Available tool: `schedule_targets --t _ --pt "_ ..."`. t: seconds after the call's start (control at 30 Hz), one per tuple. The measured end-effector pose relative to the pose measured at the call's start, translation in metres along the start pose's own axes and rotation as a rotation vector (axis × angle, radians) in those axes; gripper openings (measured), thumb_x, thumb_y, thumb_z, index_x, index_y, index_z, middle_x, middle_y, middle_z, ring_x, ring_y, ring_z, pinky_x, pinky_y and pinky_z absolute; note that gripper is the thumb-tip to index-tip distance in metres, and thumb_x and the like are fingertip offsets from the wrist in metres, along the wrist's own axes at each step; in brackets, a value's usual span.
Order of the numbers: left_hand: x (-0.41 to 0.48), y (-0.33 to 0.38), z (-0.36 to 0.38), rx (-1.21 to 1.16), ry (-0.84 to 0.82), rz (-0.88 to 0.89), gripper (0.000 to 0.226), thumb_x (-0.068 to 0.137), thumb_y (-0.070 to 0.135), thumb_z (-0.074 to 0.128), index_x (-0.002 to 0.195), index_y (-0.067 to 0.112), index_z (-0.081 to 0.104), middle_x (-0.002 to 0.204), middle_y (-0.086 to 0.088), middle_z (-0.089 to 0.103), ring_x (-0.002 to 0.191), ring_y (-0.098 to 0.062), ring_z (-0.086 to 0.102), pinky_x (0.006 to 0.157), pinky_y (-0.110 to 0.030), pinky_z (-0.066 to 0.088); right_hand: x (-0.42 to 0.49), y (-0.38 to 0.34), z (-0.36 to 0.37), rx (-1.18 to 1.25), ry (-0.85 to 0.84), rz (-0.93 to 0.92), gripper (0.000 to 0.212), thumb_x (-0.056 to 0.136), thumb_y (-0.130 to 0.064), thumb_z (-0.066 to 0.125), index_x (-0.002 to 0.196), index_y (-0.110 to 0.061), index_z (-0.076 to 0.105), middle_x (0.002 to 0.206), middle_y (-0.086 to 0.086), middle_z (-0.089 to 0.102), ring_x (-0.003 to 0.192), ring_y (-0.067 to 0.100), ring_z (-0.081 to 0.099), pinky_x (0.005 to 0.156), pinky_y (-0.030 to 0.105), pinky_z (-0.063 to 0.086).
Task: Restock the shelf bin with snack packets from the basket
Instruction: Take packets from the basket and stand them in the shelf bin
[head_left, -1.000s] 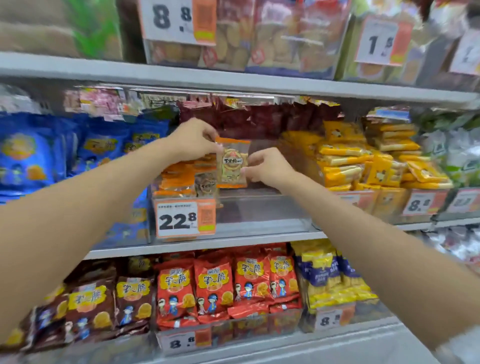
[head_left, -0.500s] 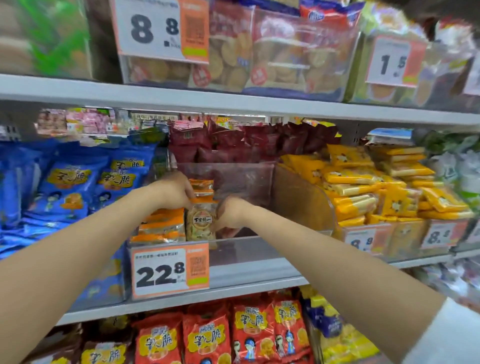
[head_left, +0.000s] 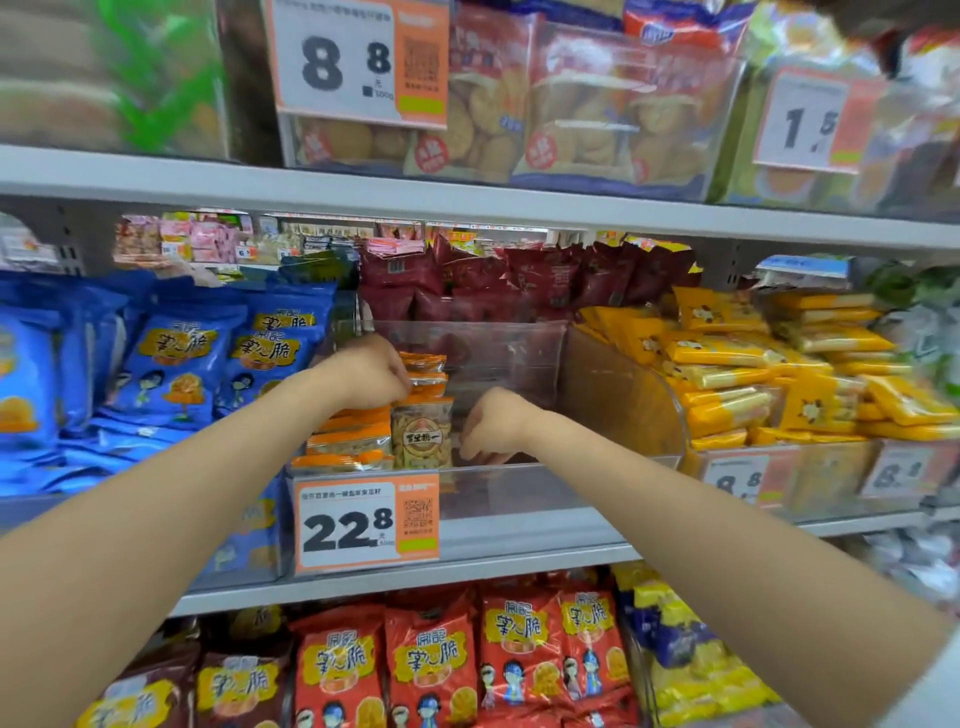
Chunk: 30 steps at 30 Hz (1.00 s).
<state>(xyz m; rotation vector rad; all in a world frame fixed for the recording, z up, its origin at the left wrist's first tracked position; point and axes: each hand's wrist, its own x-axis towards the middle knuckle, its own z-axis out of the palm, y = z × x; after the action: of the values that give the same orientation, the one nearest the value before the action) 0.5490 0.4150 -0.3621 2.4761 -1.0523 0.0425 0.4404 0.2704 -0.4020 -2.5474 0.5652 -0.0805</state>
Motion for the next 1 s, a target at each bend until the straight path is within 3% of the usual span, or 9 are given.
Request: schedule_targets --t 0.1,0.2,0.37,0.57,0.8,0.93,1.0 --pt "-0.016 0.007 -0.002 -0.064 0.095 0.044 0.018 0.088 0.014 0.061 0.097 0.016 0.076 0.103 0.001 0.07 0.094 -0.014 0.064 0.086 -0.029 0.053 -0.013 0.003 -0.011 -0.006 0.259 -0.062 0.014 0.082 -0.005 0.062 0.09 0.003 0.071 0.085 0.015 0.071 0.082 0.028 0.07 0.077 0.037 0.059" --pt "-0.04 0.026 -0.003 -0.132 0.19 0.096 0.014 0.083 0.009 0.063 0.083 0.02 0.071 0.09 0.004 0.068 0.085 -0.012 0.062 0.077 -0.029 0.052 -0.044 0.011 -0.018 0.031 0.501 -0.206 0.016 0.081 -0.007 0.064 0.095 -0.009 0.072 0.093 0.004 0.069 0.087 0.019 0.063 0.083 0.032 0.054" --pt "-0.081 0.084 0.011 -0.182 0.242 0.205 0.022 0.072 0.0 0.06 0.063 0.017 0.048 0.064 0.005 0.051 0.061 -0.015 0.047 0.057 -0.027 0.038 -0.107 0.044 -0.019 0.089 0.736 -0.375 0.009 0.081 -0.011 0.067 0.088 -0.017 0.067 0.083 -0.004 0.056 0.066 0.004 0.047 0.07 0.021 0.041" --pt "-0.128 0.158 0.078 -0.215 0.069 0.305 0.022 0.075 0.004 0.058 0.063 0.018 0.046 0.059 0.005 0.048 0.054 -0.014 0.043 0.055 -0.03 0.036 -0.183 0.115 0.0 0.109 0.653 -0.298 0.007 0.083 -0.015 0.068 0.081 -0.015 0.061 0.075 -0.008 0.059 0.067 0.001 0.049 0.061 0.015 0.035" --pt "-0.173 0.204 0.216 -0.232 -0.261 0.293 0.025 0.074 0.004 0.064 0.06 0.02 0.05 0.059 0.005 0.052 0.057 -0.011 0.046 0.055 -0.026 0.037 -0.259 0.234 0.052 0.133 0.404 -0.058 0.006 0.079 -0.007 0.07 0.084 -0.009 0.073 0.074 -0.006 0.064 0.064 -0.002 0.053 0.061 0.008 0.036" --pt "-0.195 0.213 0.302 -0.245 -0.468 0.275 0.025 0.078 0.004 0.067 0.06 0.017 0.056 0.065 -0.004 0.057 0.06 -0.013 0.049 0.059 -0.025 0.039 -0.291 0.305 0.096 0.205 0.251 0.136 0.006 0.08 -0.008 0.071 0.086 -0.009 0.072 0.079 0.008 0.07 0.065 0.011 0.058 0.064 0.025 0.048" --pt "-0.209 0.213 0.345 -0.256 -0.561 0.259 0.01 0.08 0.007 0.07 0.072 0.011 0.065 0.07 -0.005 0.058 0.062 -0.013 0.05 0.061 -0.024 0.041 -0.309 0.337 0.123 0.229 0.126 0.234 0.008 0.082 -0.004 0.066 0.088 -0.005 0.072 0.078 0.011 0.071 0.058 0.014 0.059 0.06 0.024 0.051"
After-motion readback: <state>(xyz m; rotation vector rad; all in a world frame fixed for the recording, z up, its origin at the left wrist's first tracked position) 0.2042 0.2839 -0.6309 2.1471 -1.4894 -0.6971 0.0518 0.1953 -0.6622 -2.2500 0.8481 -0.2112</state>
